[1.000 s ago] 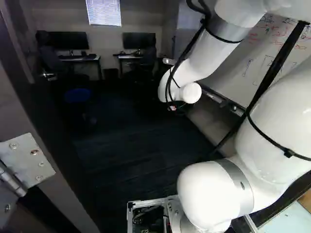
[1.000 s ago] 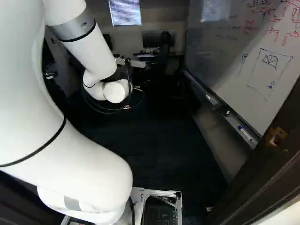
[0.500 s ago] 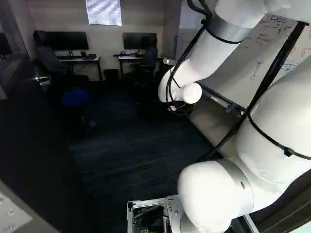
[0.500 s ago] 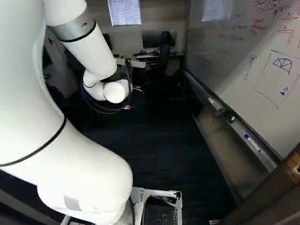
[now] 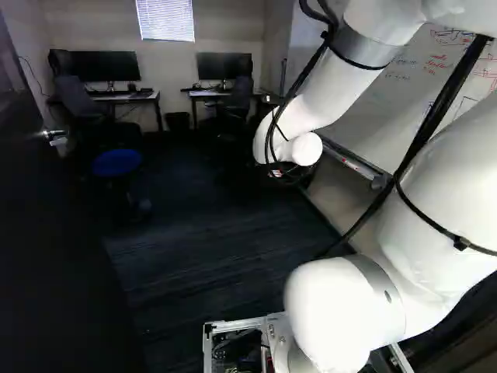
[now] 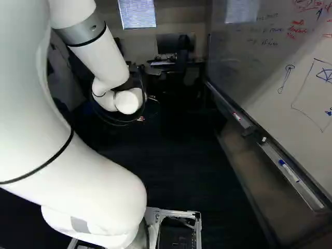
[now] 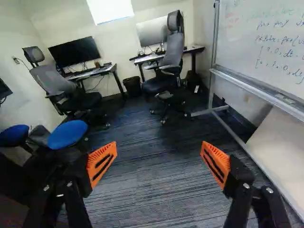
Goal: Open the door and move inside
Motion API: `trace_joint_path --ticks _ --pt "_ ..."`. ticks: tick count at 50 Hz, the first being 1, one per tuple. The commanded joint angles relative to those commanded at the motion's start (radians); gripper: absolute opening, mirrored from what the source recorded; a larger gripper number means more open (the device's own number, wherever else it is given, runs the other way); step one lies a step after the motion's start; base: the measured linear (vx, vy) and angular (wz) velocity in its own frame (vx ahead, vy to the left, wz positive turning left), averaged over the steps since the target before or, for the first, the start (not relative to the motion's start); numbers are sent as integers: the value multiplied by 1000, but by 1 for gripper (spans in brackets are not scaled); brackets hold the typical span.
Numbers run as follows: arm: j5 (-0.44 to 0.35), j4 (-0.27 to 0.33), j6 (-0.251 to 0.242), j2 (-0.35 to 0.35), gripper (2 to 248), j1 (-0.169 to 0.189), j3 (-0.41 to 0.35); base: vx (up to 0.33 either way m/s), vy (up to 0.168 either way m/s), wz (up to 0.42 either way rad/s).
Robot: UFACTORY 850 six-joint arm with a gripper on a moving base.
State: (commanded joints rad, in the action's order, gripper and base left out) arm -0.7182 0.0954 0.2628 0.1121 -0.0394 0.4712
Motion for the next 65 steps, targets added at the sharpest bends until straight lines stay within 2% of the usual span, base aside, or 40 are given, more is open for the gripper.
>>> trace_joint_path --ticks 65 --pt "0 0 0 0 247 0 0 154 5 7"
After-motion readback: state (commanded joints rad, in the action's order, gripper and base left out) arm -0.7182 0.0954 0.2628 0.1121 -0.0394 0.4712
